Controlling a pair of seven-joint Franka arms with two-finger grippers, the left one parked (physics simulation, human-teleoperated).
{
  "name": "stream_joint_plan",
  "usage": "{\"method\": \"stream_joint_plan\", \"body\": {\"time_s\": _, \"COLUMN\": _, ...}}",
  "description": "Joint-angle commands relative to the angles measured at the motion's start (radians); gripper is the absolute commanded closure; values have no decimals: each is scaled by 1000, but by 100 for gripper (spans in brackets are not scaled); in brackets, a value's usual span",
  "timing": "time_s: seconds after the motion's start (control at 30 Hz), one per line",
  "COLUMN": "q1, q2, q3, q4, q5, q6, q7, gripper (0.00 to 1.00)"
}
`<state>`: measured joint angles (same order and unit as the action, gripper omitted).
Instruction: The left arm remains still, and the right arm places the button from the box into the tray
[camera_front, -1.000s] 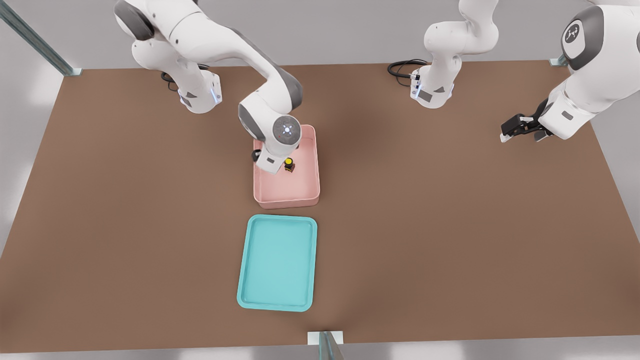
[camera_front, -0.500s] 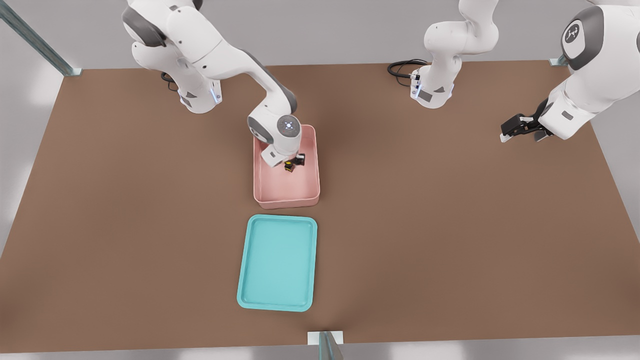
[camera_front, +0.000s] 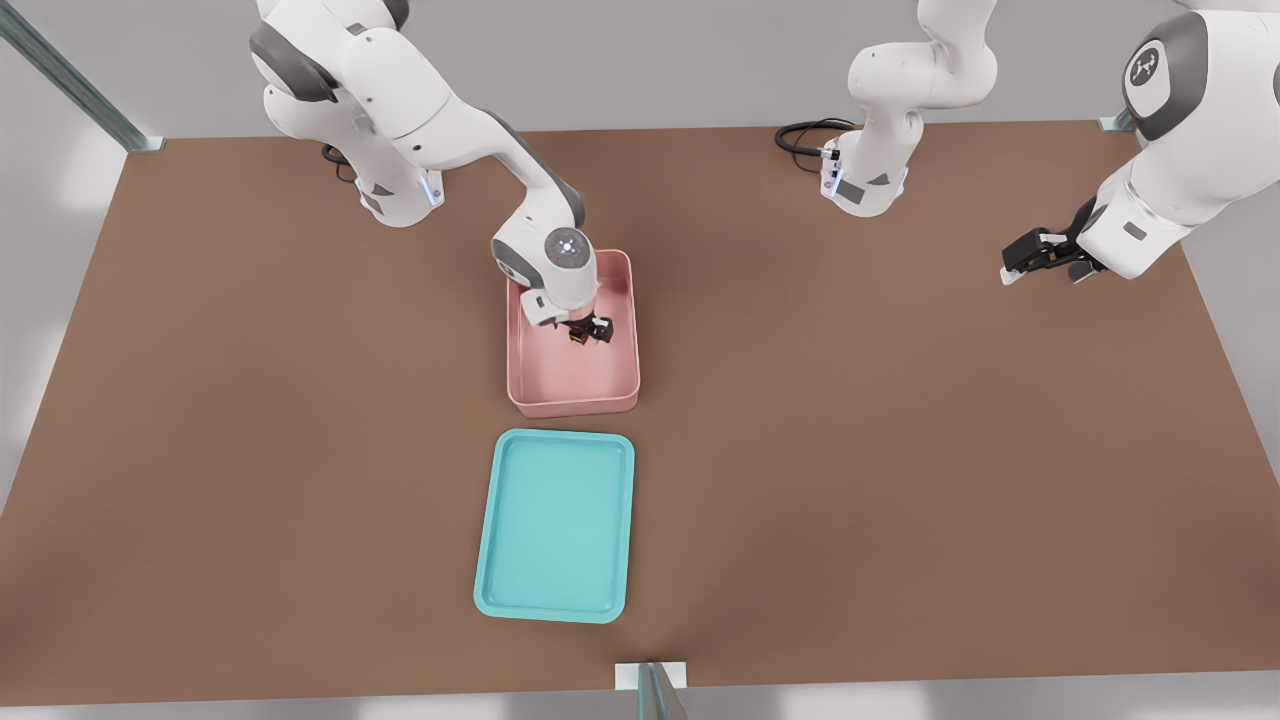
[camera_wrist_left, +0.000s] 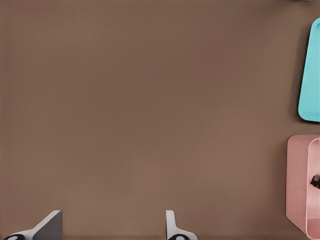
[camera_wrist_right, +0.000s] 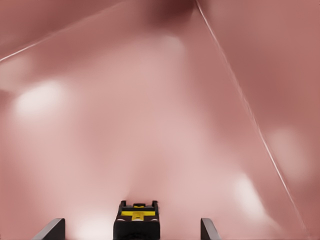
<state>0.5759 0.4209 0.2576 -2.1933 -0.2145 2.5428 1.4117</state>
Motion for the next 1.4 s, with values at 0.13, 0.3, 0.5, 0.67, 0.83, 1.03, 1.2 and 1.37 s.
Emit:
{"method": "stream_joint_plan", "body": {"time_s": 0.13, "q1": -1, "q2": 10, "q3": 3, "q4": 0, "q5": -19, "q6": 20, "q7": 231, "gripper": 31}}
{"method": "stream_joint_plan", "body": {"time_s": 0.3, "q1": 7, "q2": 10, "q3": 8, "q4": -22, "q5": -26, "q6": 22, "q7": 213, "gripper": 34}}
{"method": "stream_joint_plan", "body": {"time_s": 0.5, "q1": 1, "q2": 21, "q3": 23, "q4": -29, "q5": -26, "q6": 22, "q7": 167, "gripper": 46}}
{"method": "stream_joint_plan", "body": {"time_s": 0.67, "q1": -330, "q2": -8, "q3": 267, "q4": 10, "q5": -26, "q6": -67, "q7": 50, "gripper": 60}}
{"method": "stream_joint_plan", "body": {"time_s": 0.83, "q1": -610, "q2": 7, "q3": 374, "q4": 361, "q5": -26, "q6": -233, "q7": -329, "gripper": 60}}
{"method": "stream_joint_plan", "body": {"time_s": 1.03, "q1": -579, "q2": 582, "q3": 331, "q4": 877, "q5": -273, "q6": -228, "q7": -511, "gripper": 60}}
{"method": "stream_joint_plan", "body": {"time_s": 1.2, "q1": -539, "q2": 634, "q3": 305, "q4": 902, "q5": -321, "q6": -176, "q7": -484, "gripper": 0}}
{"method": "stream_joint_plan", "body": {"time_s": 1.37, "q1": -557, "q2": 556, "q3": 351, "q4": 897, "q5": -318, "q6": -222, "q7": -485, "gripper": 0}}
